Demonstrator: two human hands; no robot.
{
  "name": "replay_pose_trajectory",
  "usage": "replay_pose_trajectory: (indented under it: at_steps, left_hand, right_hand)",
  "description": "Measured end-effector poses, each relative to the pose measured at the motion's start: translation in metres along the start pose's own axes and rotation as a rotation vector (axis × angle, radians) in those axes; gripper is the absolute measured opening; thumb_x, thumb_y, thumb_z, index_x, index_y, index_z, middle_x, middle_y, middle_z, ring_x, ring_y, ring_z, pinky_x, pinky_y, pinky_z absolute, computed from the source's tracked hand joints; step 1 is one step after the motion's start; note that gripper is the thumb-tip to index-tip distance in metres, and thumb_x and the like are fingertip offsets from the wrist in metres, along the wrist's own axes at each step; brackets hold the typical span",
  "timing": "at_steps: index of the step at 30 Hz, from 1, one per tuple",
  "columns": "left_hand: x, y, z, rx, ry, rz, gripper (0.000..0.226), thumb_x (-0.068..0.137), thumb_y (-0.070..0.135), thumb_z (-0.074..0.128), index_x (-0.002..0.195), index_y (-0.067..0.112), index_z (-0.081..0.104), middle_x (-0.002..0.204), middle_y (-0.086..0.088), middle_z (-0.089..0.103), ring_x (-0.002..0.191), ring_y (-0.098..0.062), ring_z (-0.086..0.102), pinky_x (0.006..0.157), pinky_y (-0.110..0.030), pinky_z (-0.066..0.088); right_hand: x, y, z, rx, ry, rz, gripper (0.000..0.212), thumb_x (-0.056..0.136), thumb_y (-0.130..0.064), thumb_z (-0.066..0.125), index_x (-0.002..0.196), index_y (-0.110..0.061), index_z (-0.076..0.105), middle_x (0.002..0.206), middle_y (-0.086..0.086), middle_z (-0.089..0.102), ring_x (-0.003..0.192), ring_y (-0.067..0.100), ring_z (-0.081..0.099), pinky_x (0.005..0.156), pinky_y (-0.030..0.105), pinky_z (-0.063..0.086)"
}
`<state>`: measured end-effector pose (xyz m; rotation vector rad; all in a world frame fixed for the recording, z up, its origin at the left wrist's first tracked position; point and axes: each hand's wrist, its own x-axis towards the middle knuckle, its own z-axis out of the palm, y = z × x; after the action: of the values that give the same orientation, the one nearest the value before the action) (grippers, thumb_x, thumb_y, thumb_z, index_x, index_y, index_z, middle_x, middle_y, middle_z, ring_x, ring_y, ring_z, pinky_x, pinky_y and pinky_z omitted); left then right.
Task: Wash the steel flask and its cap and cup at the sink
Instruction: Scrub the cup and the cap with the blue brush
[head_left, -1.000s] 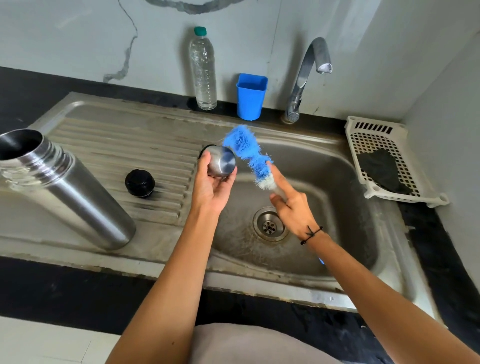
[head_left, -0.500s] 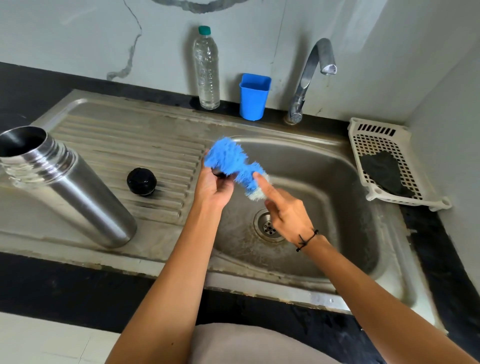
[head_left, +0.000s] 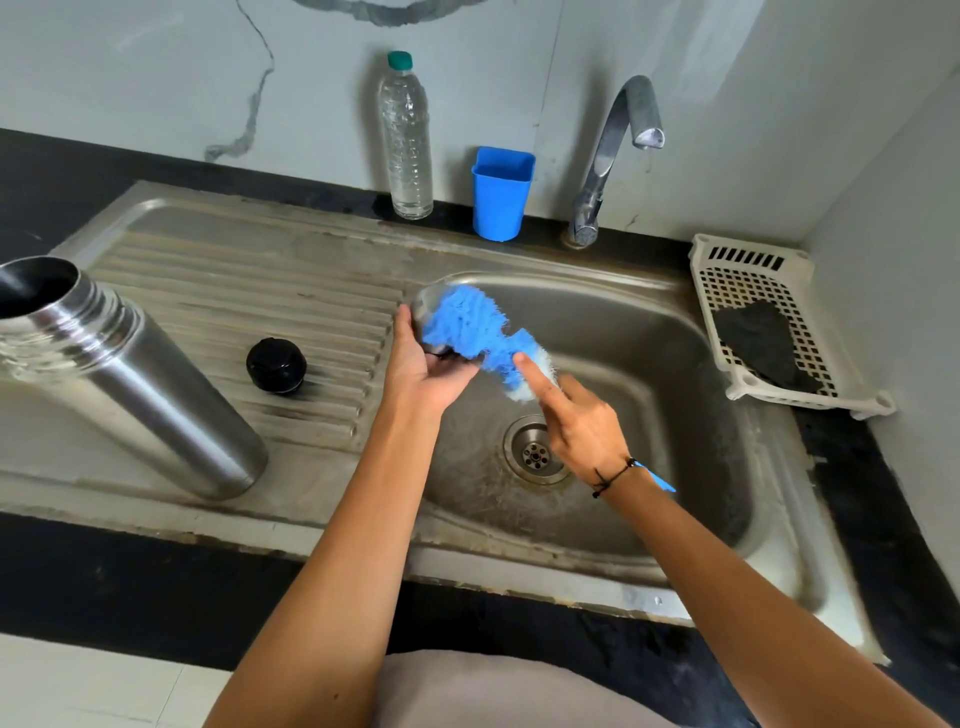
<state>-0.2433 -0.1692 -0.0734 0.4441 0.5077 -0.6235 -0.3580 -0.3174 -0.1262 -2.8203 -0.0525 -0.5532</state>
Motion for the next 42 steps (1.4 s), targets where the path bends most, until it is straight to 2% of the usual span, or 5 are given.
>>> replay_pose_trajectory:
  at_steps: [15,20,28,31,42]
  left_hand:
    - [-0.004,0.003,-0.017,0.156,-0.184,0.162,0.029,0.082,0.011,0.061,0.108,0.000,0.056,0.116,-0.019,0.058,0.116,-0.033,0.055,0.103,-0.044,0.043]
    - [-0.004,0.000,-0.017,0.211,-0.239,0.229,0.011,0.082,0.003,0.054,0.090,0.008,0.060,0.092,-0.010,0.068,0.100,-0.029,0.062,0.093,-0.044,0.049]
    - [-0.005,0.003,-0.018,0.136,-0.213,0.213,0.013,0.086,0.022,0.062,0.096,0.015,0.056,0.121,-0.012,0.058,0.118,-0.033,0.053,0.099,-0.046,0.044]
    - [0.000,0.001,-0.018,0.171,-0.260,0.257,0.015,0.091,0.021,0.055,0.100,0.011,0.059,0.113,-0.011,0.063,0.114,-0.028,0.056,0.094,-0.040,0.048]
    - [-0.003,0.006,-0.029,0.125,-0.322,0.238,0.028,0.079,0.025,0.062,0.103,0.012,0.057,0.114,-0.009,0.066,0.117,-0.029,0.058,0.101,-0.044,0.044]
  right_hand:
    - [0.023,0.004,-0.026,0.361,-0.068,0.242,0.077,0.090,0.002,0.045,0.140,-0.048,0.014,0.085,0.015,0.068,0.044,0.012,0.042,0.061,0.037,0.054]
    - [0.016,-0.010,-0.032,0.480,-0.089,0.103,0.077,0.090,0.004,0.047,0.140,-0.049,0.020,0.139,-0.009,0.047,0.047,0.012,0.050,0.069,0.026,0.056]
    - [0.015,-0.003,-0.029,0.618,-0.079,0.266,0.081,0.092,0.001,0.046,0.129,-0.068,0.023,0.084,-0.025,0.065,0.051,0.014,0.040,0.058,0.024,0.048]
    - [0.010,-0.016,-0.029,0.600,-0.115,0.140,0.085,0.092,0.001,0.045,0.128,-0.073,0.020,0.112,-0.037,0.055,0.052,0.025,0.046,0.064,0.021,0.050]
    - [0.004,-0.015,-0.026,0.665,-0.126,0.212,0.081,0.095,-0.002,0.044,0.127,-0.073,0.022,0.088,0.001,0.068,0.054,0.023,0.038,0.058,0.031,0.051]
